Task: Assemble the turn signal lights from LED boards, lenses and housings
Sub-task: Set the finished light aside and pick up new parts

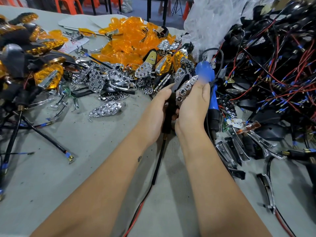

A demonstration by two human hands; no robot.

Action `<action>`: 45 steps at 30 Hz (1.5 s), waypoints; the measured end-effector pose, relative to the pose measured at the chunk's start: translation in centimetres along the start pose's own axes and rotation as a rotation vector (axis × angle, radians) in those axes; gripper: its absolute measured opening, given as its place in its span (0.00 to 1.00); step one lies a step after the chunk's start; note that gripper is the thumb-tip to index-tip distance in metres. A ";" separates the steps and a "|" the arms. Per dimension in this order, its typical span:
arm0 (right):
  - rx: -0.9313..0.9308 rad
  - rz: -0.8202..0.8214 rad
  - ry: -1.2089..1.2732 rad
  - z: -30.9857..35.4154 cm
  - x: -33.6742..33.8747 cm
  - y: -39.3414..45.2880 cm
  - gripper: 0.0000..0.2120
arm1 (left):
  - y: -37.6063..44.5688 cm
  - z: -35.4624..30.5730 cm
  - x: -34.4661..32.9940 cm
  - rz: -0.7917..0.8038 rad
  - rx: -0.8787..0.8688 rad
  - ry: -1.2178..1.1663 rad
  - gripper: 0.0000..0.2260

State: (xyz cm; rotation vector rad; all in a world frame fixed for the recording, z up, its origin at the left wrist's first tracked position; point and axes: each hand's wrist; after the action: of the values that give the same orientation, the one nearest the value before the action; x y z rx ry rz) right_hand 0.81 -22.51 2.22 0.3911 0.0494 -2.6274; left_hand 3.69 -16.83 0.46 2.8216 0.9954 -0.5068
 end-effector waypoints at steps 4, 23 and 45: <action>0.125 0.032 -0.162 -0.4 0.0 0.2 0.12 | -0.3 -0.2 -0.1 -0.020 -0.042 0.072 0.24; 0.148 0.296 -0.117 -0.2 0.4 -0.2 0.16 | 0.2 -0.5 1.7 -0.092 -0.183 -0.081 0.12; 0.025 0.478 -0.023 0.2 1.5 1.4 0.07 | 0.2 -0.9 2.9 -0.045 -0.165 0.075 0.08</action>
State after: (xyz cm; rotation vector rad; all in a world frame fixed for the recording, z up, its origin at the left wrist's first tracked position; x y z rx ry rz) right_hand 0.16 -24.46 2.01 0.3332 -0.0759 -2.1614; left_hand 6.18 -15.10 0.33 2.6946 1.0633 -0.3095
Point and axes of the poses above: each hand's wrist, its own y-axis towards the middle knuckle, its own x-axis out of the back of the hand, z = x × y, and after that the axes turned 5 degrees about z, right-handed
